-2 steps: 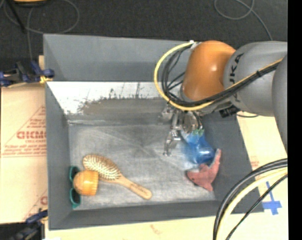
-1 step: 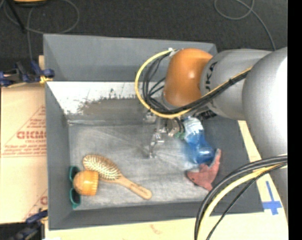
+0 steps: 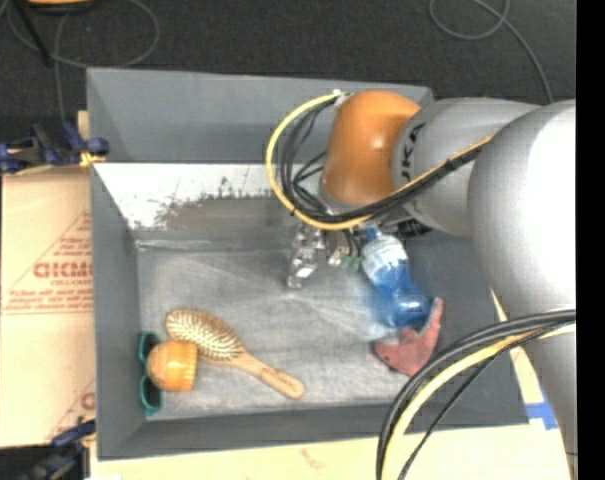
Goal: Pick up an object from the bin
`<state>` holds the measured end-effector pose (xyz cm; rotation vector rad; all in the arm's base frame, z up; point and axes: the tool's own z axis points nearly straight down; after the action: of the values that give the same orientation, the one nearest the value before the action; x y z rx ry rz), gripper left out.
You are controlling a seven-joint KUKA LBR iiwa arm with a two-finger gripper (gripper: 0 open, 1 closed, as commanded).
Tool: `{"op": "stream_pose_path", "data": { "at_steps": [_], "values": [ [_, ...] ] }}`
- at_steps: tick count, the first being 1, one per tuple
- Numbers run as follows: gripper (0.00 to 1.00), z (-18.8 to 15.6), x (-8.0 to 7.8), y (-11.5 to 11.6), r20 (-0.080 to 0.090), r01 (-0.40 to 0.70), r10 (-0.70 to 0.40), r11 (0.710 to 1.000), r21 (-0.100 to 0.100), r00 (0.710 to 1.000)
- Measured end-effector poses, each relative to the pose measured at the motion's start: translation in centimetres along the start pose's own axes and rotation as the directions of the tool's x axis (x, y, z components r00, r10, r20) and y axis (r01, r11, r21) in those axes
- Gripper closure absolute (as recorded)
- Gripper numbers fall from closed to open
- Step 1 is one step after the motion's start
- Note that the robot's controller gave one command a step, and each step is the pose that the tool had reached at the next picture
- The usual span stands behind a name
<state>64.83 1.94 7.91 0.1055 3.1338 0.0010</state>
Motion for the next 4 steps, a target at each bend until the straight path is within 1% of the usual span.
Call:
{"op": "stream_pose_path", "data": {
  "at_steps": [1,2,3,4],
  "values": [
    [1.00,0.0,0.0,0.0,0.000,0.000,0.000,1.000,0.000,1.000],
    [0.00,-3.7,0.8,0.6,0.002,-0.078,0.078,0.997,-0.001,0.997],
    [0.00,-3.7,0.8,0.6,0.002,-0.078,0.078,0.997,-0.001,0.997],
    [0.00,-3.6,0.9,0.1,-0.002,0.045,-0.045,0.999,0.001,0.999]
  ]
}}
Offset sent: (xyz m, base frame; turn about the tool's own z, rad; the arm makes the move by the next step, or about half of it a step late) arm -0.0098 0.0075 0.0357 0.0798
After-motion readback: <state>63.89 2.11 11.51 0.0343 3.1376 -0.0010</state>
